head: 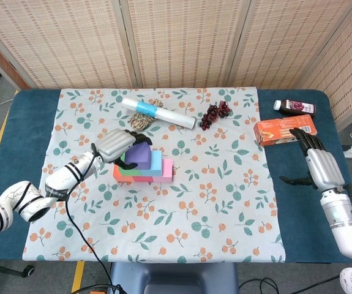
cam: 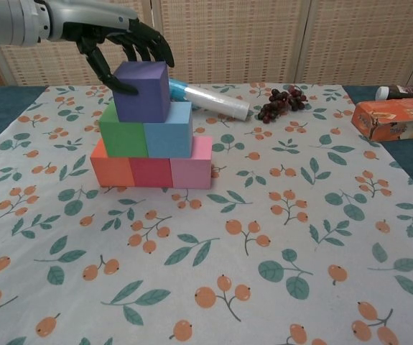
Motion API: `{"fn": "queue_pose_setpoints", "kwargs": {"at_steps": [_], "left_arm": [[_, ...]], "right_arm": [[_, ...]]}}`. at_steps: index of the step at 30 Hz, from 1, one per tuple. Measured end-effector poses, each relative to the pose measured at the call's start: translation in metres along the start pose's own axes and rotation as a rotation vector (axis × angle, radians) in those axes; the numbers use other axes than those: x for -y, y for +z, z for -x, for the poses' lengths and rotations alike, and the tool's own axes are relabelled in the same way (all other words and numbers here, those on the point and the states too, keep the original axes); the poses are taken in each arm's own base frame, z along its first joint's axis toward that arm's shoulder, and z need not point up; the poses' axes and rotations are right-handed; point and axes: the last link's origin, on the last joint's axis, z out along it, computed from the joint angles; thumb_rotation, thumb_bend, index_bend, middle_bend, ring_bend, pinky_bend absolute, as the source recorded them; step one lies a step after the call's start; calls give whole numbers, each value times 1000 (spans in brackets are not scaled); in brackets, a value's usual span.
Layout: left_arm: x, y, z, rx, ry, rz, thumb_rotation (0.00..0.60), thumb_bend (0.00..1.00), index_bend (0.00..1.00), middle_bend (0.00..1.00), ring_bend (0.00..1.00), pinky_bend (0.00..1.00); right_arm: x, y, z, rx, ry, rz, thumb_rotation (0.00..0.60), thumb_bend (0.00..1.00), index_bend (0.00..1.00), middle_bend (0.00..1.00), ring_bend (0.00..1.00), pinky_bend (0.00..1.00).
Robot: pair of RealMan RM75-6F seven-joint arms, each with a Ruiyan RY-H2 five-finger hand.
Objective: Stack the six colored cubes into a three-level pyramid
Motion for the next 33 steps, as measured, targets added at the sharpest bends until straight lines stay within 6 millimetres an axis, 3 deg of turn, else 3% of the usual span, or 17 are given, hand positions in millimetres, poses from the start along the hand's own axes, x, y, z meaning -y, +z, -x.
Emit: {"fn": "queue_pose_setpoints", "kwargs": {"at_steps": [33], "left_arm": [[0,-10,8,0,47,-2,600,323,99,97,121,255]], "right_arm": [[-1,-1,0,4,14,-1,600,0,0,30,0,0]]}}
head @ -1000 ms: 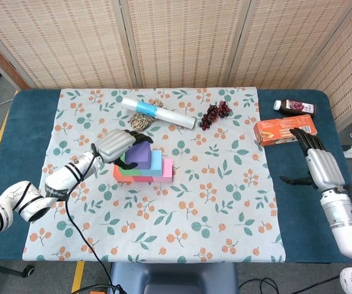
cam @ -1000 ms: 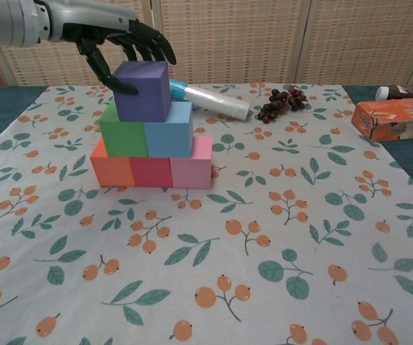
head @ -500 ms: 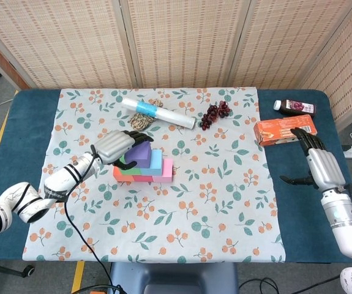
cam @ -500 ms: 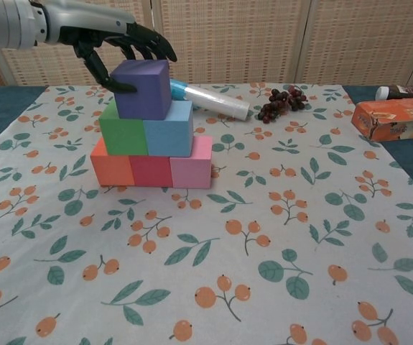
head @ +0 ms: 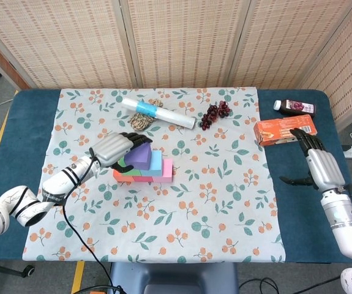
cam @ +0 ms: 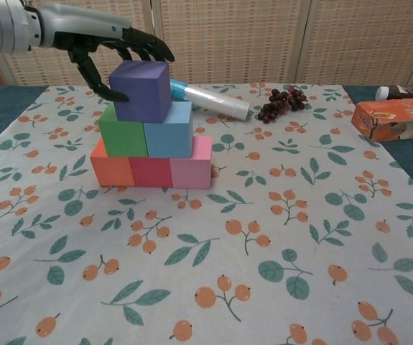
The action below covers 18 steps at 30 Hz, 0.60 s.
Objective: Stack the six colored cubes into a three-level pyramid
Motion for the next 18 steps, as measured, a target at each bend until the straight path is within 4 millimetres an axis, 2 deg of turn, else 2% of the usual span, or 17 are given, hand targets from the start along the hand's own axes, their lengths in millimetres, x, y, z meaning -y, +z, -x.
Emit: {"fn": "queue_pose_setpoints", "kwargs": {"at_steps": [9,18], "left_arm": [[-1,-3,2,-12,-4,-8,600,322,56,59,103,254],[7,-20,-5,-70,-57,-34,600,328,52,63,103,246]], "right_arm": [[0,0,-1,0,3,1,600,0,0,30,0,0],[4,0,-5,-8,8,-17,600,0,0,30,0,0]]}}
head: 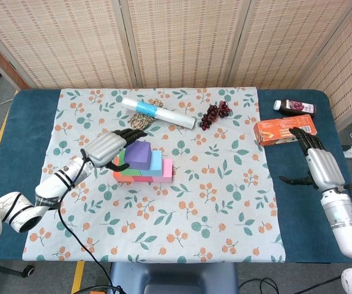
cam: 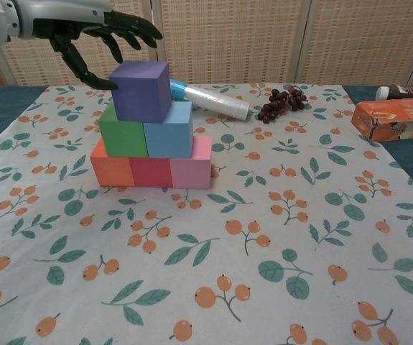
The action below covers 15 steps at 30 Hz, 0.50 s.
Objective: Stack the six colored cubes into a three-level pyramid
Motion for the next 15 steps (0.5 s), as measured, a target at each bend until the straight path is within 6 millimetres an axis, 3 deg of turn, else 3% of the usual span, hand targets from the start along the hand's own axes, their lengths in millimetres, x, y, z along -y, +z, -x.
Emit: {"fn": "queue_pose_setpoints", "kwargs": {"at_steps": [15], "left_arm": [[26,-22,5,-48,-158,-89,600,320,113,114,156,251]], "right_arm": [[10,2,-10,-5,6,-26,600,0,0,30,0,0]]}}
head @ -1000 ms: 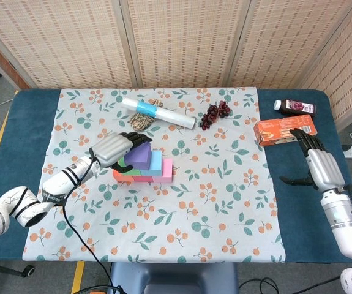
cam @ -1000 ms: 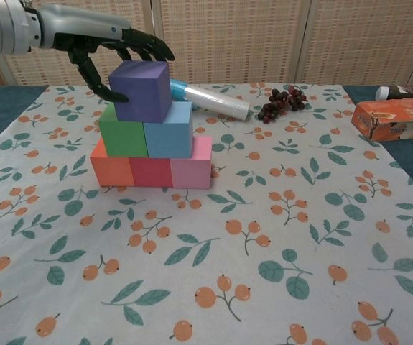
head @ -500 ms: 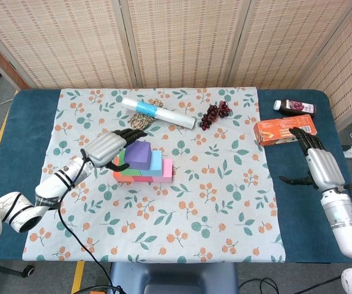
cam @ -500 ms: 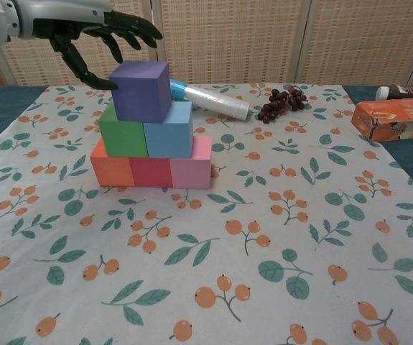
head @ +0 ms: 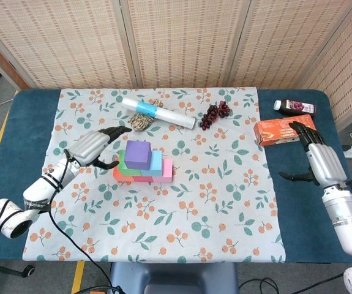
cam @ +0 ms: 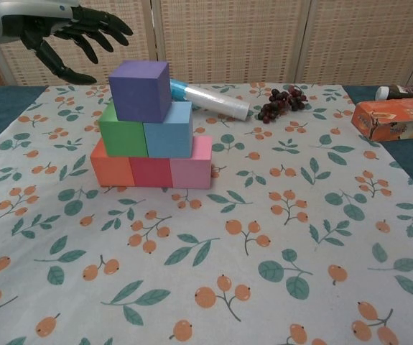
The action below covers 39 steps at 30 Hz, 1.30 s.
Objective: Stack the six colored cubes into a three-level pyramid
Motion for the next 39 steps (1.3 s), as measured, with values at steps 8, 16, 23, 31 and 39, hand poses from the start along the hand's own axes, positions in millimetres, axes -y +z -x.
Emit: {"fn": "queue_pose_setpoints", "kwargs": {"at_steps": [8,16,23,31,39], "left_arm": [[46,-34,6,-72,-70,-143,600,319,140,215,239,262],[88,-78,33,-74,-39,-331,600,323,258,284,273,255],[104,-99,71,25,32,-410,600,321,240,191,103,137],[101,-103,101,149,200,-387,600,325,64,0,0,13],[85,-89,124,240,210,-345,600,324,41,0,0,9]], "right_arm": [[0,3,11,114,38,-2,600,0,0,113,0,0],[13,16,32,305,35,-51,600,28,0,123,0,0],[36,36,57,462,7,-112,600,96,0,122,0,0],[72,70,97,608,-68,-193,600,239,0,86,0,0],[99,92,132,676,-61,-221,600,239,0,84,0,0]]}}
